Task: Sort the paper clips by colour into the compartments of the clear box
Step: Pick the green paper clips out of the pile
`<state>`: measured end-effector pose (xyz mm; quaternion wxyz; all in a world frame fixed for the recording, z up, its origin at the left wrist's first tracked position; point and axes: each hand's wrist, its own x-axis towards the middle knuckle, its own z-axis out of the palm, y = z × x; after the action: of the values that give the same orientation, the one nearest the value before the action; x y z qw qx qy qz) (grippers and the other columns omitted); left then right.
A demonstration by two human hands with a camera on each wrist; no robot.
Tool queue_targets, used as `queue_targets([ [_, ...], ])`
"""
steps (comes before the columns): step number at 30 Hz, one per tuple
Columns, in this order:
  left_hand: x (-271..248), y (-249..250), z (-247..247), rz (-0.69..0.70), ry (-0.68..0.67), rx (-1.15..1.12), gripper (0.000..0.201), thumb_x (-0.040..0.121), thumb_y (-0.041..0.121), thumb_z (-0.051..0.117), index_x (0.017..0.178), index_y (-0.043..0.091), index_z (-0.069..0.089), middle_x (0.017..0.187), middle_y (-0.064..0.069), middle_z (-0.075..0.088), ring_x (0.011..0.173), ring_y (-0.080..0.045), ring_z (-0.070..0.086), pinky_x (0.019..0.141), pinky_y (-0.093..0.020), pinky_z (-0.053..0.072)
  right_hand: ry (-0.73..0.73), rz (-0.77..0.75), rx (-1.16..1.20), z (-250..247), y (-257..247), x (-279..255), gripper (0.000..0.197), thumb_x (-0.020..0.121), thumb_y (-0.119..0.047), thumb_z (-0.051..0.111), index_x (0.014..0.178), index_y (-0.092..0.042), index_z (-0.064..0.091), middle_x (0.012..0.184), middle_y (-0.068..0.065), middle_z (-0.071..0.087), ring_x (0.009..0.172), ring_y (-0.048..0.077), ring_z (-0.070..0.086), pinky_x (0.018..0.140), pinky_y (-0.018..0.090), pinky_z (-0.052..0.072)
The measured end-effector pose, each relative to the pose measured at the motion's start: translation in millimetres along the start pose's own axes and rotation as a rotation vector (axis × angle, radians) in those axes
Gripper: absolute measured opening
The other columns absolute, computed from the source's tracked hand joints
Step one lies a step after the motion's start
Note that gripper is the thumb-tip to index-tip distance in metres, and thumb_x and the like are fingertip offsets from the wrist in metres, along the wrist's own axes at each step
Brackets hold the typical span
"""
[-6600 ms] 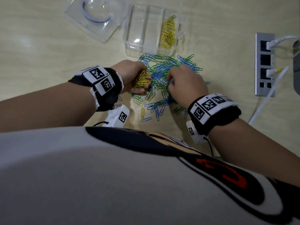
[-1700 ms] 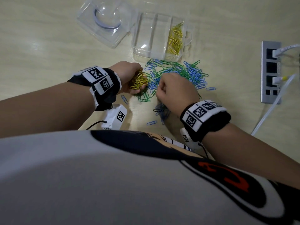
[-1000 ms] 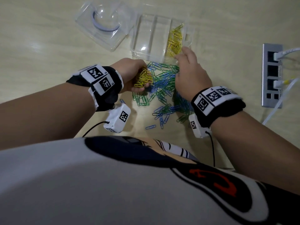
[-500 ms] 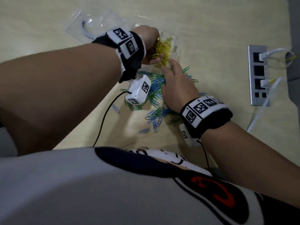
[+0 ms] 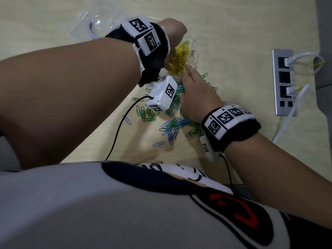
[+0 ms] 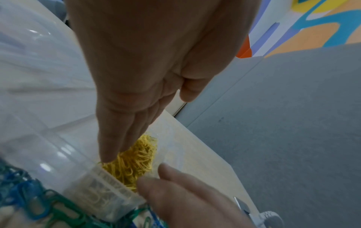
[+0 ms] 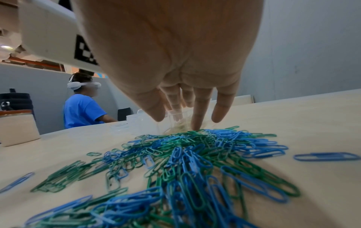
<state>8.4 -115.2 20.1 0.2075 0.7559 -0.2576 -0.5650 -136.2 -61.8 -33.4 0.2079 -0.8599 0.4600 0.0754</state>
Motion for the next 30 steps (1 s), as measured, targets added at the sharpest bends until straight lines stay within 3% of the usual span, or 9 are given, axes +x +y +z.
queue_targets([
  [3,-4.9,-6.5,0.4,0.046,-0.02,-0.136,0.045,0.099,0.032,0.039,0.135,0.006,0.048,0.133,-0.016,0.054,0.117,-0.029,0.057,0.089,-0.045,0.048,0.151,-0.01,0.093,-2.8,7.9,-4.2,0.049,0.091,-0.014,0.044,0.14,-0.021,0.041,0.151,0.0,0.031,0.12,0.033,0.05,0.099,0.044,0.041],
  [5,-9.4,-14.1,-6.0,0.129,0.008,-0.017,0.028,0.094,0.025,0.049,0.114,0.011,0.062,0.11,-0.008,0.068,0.087,-0.018,0.069,0.071,-0.034,0.054,0.257,0.042,0.168,-7.4,17.5,-6.8,0.04,0.09,-0.014,0.045,0.129,-0.021,0.049,0.136,0.005,0.043,0.105,0.035,0.056,0.088,0.041,0.046],
  [7,-11.1,-25.0,-14.9,0.213,0.053,0.196,0.023,0.092,0.023,0.055,0.106,0.01,0.066,0.099,-0.004,0.07,0.078,-0.015,0.066,0.067,-0.03,0.054,0.272,0.133,0.192,-10.9,30.8,-7.8,0.036,0.089,-0.012,0.046,0.124,-0.019,0.053,0.128,0.009,0.046,0.104,0.033,0.055,0.087,0.04,0.046],
  [11,-13.3,-53.8,-26.0,0.38,0.178,0.772,0.024,0.089,0.031,0.06,0.107,0.017,0.069,0.103,0.0,0.067,0.088,-0.017,0.058,0.077,-0.029,0.044,0.203,0.311,0.19,-13.9,54.6,-14.2,0.033,0.089,-0.009,0.044,0.119,-0.017,0.056,0.124,0.013,0.049,0.108,0.032,0.053,0.09,0.038,0.044],
  [15,-16.7,-79.3,-28.7,0.444,0.212,0.991,0.035,0.083,0.041,0.068,0.113,0.025,0.065,0.111,-0.008,0.055,0.098,-0.027,0.053,0.084,-0.037,0.045,0.106,0.445,0.158,-10.8,67.3,-25.6,0.033,0.092,-0.018,0.045,0.124,-0.014,0.052,0.13,0.015,0.041,0.112,0.037,0.051,0.092,0.04,0.042],
  [19,-12.9,-88.3,-26.1,0.541,0.304,0.966,0.023,0.089,0.025,0.062,0.11,0.018,0.067,0.112,-0.013,0.054,0.1,-0.033,0.055,0.087,-0.037,0.043,-0.035,0.568,0.07,-6.5,62.8,-35.3,0.035,0.09,-0.008,0.043,0.124,-0.006,0.047,0.133,0.016,0.034,0.117,0.038,0.046,0.086,0.041,0.04],
  [22,-9.9,-78.8,-21.4,0.557,0.37,0.967,0.021,0.092,0.018,0.055,0.106,0.013,0.07,0.109,-0.016,0.057,0.099,-0.036,0.055,0.083,-0.037,0.043,-0.022,0.432,0.072,1.7,49.4,-39.2,0.04,0.088,-0.003,0.043,0.127,-0.009,0.047,0.129,0.014,0.036,0.114,0.036,0.048,0.084,0.039,0.04],
  [26,-7.6,-68.7,-22.1,0.592,0.399,0.883,0.024,0.088,0.018,0.061,0.111,0.015,0.066,0.115,-0.013,0.055,0.102,-0.03,0.056,0.089,-0.037,0.044,-0.024,0.268,0.216,0.3,38.4,-39.4,0.047,0.094,-0.025,0.052,0.139,-0.017,0.042,0.138,0.009,0.037,0.121,0.028,0.048,0.1,0.036,0.039],
  [30,-24.9,-79.1,-21.1,0.509,0.245,0.941,0.053,0.075,0.031,0.077,0.121,0.02,0.053,0.118,-0.01,0.05,0.098,-0.027,0.056,0.082,-0.036,0.047,-0.038,0.38,0.251,-6.1,35.9,-43.5,0.087,0.07,-0.054,0.076,0.137,-0.017,0.035,0.132,0.009,0.034,0.114,0.029,0.052,0.092,0.039,0.044],
])
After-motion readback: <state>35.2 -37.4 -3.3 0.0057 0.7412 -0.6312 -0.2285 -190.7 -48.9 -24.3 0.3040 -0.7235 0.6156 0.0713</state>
